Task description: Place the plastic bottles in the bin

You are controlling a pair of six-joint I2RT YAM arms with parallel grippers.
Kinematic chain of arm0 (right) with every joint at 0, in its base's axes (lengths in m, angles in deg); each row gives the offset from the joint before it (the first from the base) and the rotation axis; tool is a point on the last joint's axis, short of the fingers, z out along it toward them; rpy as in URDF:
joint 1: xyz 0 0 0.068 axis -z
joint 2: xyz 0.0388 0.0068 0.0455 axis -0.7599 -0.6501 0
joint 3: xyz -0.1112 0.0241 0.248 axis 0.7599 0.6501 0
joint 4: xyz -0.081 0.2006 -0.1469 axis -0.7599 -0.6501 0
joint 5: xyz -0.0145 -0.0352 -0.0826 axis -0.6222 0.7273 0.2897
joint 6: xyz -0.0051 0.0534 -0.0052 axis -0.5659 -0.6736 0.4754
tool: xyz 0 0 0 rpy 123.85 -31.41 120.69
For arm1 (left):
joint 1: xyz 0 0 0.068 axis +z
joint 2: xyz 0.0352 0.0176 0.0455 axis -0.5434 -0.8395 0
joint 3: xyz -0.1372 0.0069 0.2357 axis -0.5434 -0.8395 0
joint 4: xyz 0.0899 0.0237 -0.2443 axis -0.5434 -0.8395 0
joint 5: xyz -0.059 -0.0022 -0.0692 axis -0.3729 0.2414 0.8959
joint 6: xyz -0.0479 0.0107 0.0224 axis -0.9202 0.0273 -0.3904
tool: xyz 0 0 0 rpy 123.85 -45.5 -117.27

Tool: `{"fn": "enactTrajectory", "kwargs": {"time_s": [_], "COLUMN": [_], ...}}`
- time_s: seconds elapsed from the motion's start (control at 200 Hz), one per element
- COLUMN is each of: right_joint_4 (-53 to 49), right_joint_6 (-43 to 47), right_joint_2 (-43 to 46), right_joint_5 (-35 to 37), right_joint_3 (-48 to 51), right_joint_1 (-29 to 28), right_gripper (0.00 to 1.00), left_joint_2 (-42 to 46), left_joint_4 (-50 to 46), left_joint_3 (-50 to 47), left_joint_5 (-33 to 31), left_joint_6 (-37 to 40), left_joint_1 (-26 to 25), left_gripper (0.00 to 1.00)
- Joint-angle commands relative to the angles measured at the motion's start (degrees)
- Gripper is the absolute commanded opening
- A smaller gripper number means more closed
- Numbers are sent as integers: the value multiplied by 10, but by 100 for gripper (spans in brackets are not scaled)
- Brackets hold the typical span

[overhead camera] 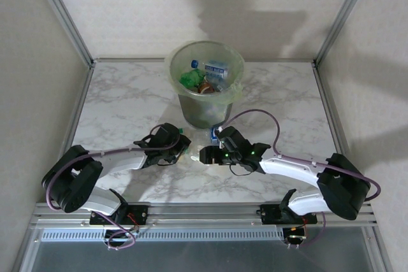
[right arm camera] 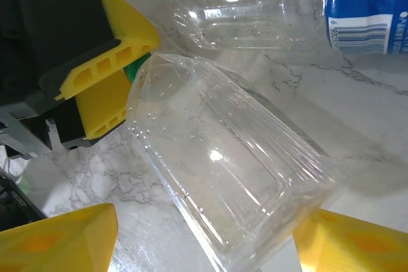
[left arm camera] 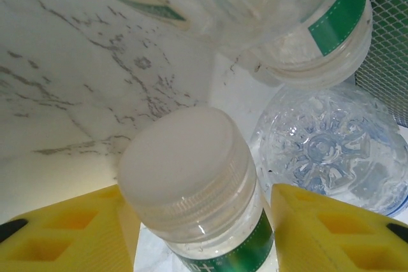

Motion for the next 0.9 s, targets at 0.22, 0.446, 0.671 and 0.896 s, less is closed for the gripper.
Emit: {"fn": "enactTrajectory", "kwargs": {"time_s": [0.22,0.446,0.671,0.896], "right_joint_4": [-73,-103,-105,-111], "right_joint_6": [6,8,8,12], "right_joint_2": [91,133,135,140], "right_joint_5": [58,76,81,86], "right_joint_3": [-22,-30,-35,-46], "right_joint_1": [-6,-5,-5,-5], "right_gripper": [77,80,79,79], "left_joint_2": [-12,-32,-53,-25], "left_joint_4": [-71,-79,-77,-107], "left_joint_3": [40,54,63,76], "left_joint_5": [-40,-50,-49,-58], "left_joint_6": [36,49,53,60], "left_joint_1": [-8,-10,-11,-16], "left_gripper": [51,51,37,28]}}
